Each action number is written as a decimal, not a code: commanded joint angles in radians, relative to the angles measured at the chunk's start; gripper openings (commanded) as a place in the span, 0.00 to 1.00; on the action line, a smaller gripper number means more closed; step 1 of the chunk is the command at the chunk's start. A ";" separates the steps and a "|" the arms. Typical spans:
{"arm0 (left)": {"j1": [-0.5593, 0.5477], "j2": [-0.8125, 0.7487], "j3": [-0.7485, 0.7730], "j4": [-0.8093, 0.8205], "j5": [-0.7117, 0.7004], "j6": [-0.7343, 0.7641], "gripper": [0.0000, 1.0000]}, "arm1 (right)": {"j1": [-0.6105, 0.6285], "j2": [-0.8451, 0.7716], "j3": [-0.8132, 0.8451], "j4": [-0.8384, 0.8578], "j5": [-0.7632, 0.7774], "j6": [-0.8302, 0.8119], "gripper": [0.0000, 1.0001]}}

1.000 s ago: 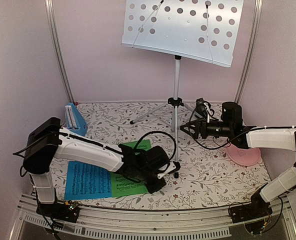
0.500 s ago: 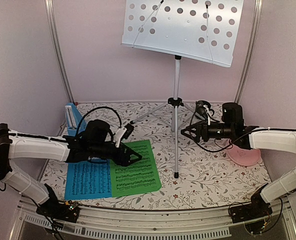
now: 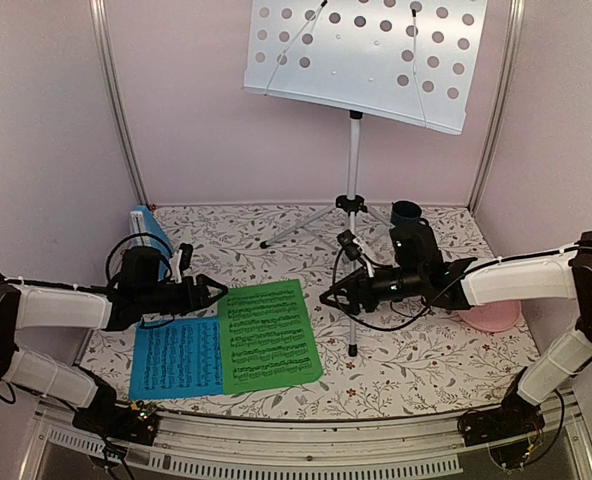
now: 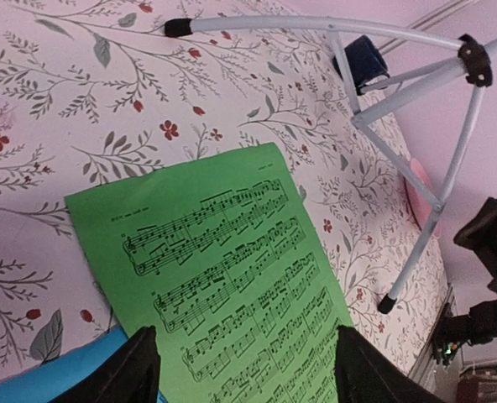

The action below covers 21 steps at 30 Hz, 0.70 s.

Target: Set up the instrument practice props

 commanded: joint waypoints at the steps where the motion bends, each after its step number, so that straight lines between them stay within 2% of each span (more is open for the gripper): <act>1: 0.067 0.008 -0.028 0.016 0.022 -0.079 0.72 | 0.077 0.082 0.104 -0.026 0.118 -0.022 0.58; 10: 0.121 0.109 -0.004 -0.012 0.099 -0.081 0.71 | 0.180 0.321 0.345 -0.201 0.432 -0.047 0.32; 17: 0.131 0.162 0.012 -0.003 0.109 -0.073 0.70 | 0.183 0.464 0.482 -0.331 0.556 -0.053 0.22; 21: 0.133 0.197 0.026 -0.007 0.116 -0.069 0.70 | 0.184 0.523 0.510 -0.364 0.582 -0.065 0.20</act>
